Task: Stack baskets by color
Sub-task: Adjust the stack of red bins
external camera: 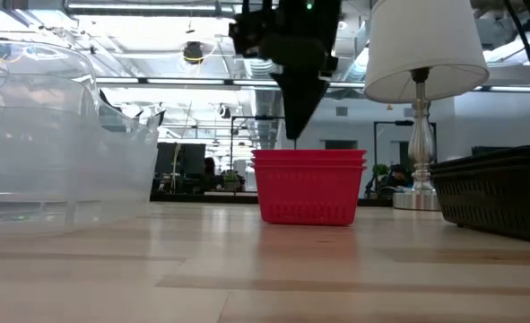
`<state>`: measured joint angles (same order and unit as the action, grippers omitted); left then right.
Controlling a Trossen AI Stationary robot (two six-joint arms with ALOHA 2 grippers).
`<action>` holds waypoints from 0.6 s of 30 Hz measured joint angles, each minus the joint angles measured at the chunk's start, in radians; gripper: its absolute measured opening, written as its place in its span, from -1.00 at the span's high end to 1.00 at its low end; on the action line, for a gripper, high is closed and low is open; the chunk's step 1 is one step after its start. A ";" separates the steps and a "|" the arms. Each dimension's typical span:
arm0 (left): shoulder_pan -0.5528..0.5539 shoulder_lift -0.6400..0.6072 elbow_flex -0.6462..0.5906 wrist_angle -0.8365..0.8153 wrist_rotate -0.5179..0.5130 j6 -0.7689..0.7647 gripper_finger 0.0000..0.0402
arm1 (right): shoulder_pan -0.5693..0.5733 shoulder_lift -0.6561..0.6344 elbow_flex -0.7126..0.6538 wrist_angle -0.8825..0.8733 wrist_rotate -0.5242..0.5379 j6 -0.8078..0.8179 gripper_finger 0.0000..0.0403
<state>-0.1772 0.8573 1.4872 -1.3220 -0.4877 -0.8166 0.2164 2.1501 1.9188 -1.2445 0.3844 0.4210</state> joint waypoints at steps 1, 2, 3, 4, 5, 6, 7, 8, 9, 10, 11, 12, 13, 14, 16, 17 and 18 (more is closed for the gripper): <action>0.000 0.000 0.000 0.000 0.000 0.000 -0.16 | -0.002 0.001 -0.012 0.006 -0.005 0.001 0.53; 0.000 0.000 0.000 0.000 0.000 0.000 -0.16 | -0.002 -0.001 -0.023 0.008 -0.011 0.001 0.53; 0.000 0.000 0.000 0.000 0.000 0.000 -0.16 | -0.002 -0.003 -0.036 0.012 -0.021 0.001 0.53; 0.000 0.000 0.000 0.000 0.000 0.000 -0.16 | -0.002 -0.003 -0.050 0.025 -0.034 0.001 0.53; 0.000 0.000 0.000 0.000 0.000 0.000 -0.16 | 0.000 -0.003 -0.065 0.049 -0.042 0.001 0.53; 0.000 0.000 0.000 0.000 0.002 0.000 -0.16 | 0.003 -0.002 -0.081 0.079 -0.052 -0.001 0.53; 0.000 0.000 0.000 0.000 0.006 0.000 -0.16 | 0.007 -0.002 -0.095 0.115 -0.065 -0.003 0.53; 0.000 0.000 0.000 0.000 0.012 0.000 -0.16 | 0.009 -0.002 -0.106 0.138 -0.080 -0.002 0.53; 0.000 0.000 0.000 0.000 0.015 0.000 -0.16 | 0.013 -0.002 -0.113 0.150 -0.096 -0.002 0.53; 0.000 0.000 0.000 0.000 0.019 -0.001 -0.16 | 0.018 -0.001 -0.114 0.150 -0.113 -0.002 0.53; 0.000 0.000 0.000 0.000 0.025 -0.003 -0.16 | 0.023 -0.001 -0.114 0.150 -0.131 -0.003 0.53; 0.000 0.000 0.000 0.000 0.031 -0.005 -0.16 | 0.029 -0.001 -0.114 0.153 -0.146 -0.003 0.53; 0.000 0.000 0.000 0.000 0.034 -0.005 -0.16 | 0.036 -0.002 -0.114 0.161 -0.157 -0.003 0.53; 0.000 0.000 0.000 0.000 0.035 -0.005 -0.16 | 0.043 -0.002 -0.114 0.170 -0.162 -0.002 0.53; 0.000 0.000 0.000 0.000 0.035 -0.005 -0.16 | 0.061 -0.002 -0.114 0.184 -0.172 0.001 0.53; 0.000 0.000 0.000 0.000 0.035 -0.005 -0.16 | 0.071 -0.002 -0.114 0.189 -0.175 0.007 0.53; 0.000 0.000 0.000 0.000 0.035 -0.005 -0.16 | 0.081 -0.002 -0.114 0.190 -0.178 0.015 0.53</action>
<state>-0.1772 0.8574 1.4872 -1.3224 -0.4522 -0.8215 0.2971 2.1483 1.8046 -1.0542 0.2065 0.4362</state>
